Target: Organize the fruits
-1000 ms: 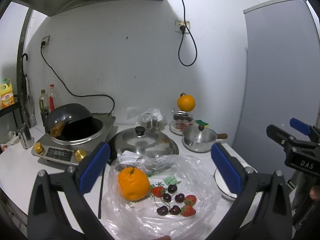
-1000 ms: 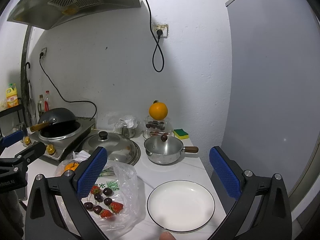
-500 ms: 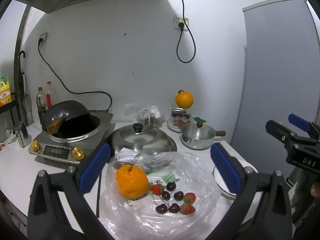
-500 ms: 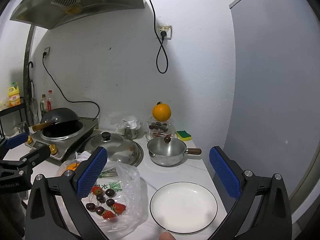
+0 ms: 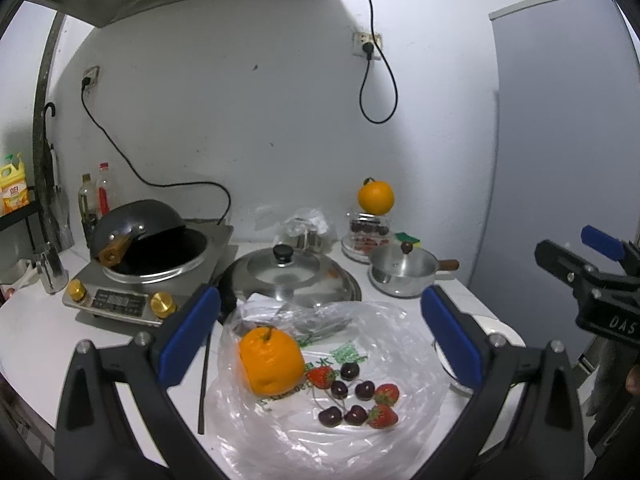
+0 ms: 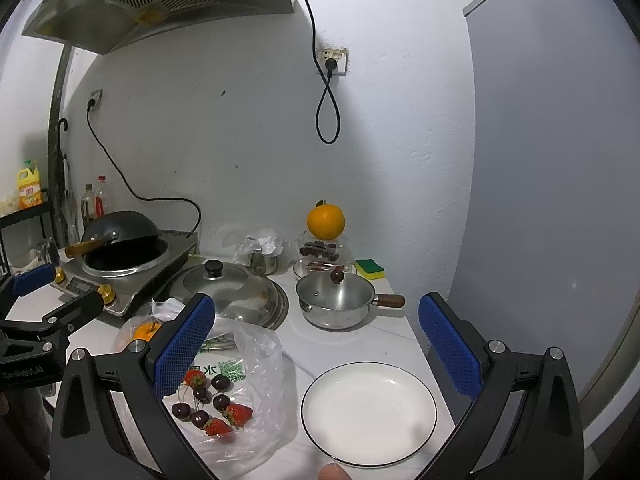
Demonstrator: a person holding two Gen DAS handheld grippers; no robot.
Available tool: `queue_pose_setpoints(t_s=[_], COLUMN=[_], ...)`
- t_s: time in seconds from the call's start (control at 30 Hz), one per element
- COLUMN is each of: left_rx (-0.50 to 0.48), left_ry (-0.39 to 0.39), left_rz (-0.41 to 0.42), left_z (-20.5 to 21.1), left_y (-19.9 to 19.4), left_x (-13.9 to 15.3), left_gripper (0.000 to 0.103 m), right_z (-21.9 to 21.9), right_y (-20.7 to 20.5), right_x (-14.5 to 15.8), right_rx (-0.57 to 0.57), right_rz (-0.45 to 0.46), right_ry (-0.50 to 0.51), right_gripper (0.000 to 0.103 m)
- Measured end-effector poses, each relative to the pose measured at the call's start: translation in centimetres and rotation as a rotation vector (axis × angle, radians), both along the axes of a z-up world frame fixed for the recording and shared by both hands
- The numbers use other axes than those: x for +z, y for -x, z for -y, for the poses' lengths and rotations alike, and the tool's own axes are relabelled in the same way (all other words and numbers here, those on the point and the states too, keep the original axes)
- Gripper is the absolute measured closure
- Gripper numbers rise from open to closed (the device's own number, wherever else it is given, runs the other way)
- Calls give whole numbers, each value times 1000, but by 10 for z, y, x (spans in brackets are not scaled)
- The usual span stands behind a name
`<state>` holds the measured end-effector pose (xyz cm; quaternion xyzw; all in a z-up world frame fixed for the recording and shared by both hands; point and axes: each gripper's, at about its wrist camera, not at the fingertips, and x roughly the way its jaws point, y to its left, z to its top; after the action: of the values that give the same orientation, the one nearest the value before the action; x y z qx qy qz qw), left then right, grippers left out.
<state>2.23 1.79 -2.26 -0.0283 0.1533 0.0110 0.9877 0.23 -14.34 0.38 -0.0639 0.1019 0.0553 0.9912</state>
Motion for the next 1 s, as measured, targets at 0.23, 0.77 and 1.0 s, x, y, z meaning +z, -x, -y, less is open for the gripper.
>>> queue_pose_setpoints(t_s=[0.23, 0.77, 1.0], left_rx=[3, -1, 7], left_ry=[6, 5, 12], left_rz=[7, 20, -6], left_z=[-5, -8, -16], left_y=[1, 2, -5], left_x=[1, 5, -2], left_gripper=[1, 1, 1], right_z=[-2, -3, -8], right_y=[-1, -2, -13], right_x=[0, -2, -10], right_rx=[2, 2, 38], right_rz=[-1, 0, -33], right_ry=[6, 8, 11], right_gripper=[0, 0, 0])
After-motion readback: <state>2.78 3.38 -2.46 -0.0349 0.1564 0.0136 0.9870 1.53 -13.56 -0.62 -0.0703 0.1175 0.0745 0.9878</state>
